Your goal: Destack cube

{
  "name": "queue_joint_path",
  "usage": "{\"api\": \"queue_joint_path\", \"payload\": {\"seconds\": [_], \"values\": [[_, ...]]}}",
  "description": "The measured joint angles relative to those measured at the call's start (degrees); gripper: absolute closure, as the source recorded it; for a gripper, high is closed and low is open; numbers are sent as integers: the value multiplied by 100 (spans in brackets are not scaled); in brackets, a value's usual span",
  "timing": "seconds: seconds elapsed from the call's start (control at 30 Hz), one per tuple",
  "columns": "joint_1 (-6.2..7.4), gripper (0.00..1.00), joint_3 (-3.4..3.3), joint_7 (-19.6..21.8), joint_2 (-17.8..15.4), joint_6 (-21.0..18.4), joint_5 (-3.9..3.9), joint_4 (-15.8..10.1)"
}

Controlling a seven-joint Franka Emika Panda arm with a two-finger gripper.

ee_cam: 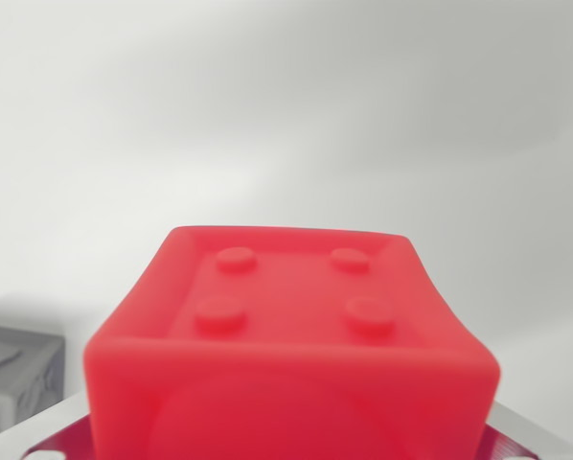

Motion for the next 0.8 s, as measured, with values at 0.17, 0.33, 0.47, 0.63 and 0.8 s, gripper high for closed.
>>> {"api": "queue_joint_path", "payload": {"seconds": [0.17,0.33,0.47,0.63,0.8], "values": [[-59,100,-1,-96,39,8,0,30],[-129,100,-2,-202,96,17,0,75],[-186,100,-5,-295,140,23,0,110],[-264,100,-8,-415,200,29,0,168],[-327,100,-11,-518,258,39,0,211]]}}
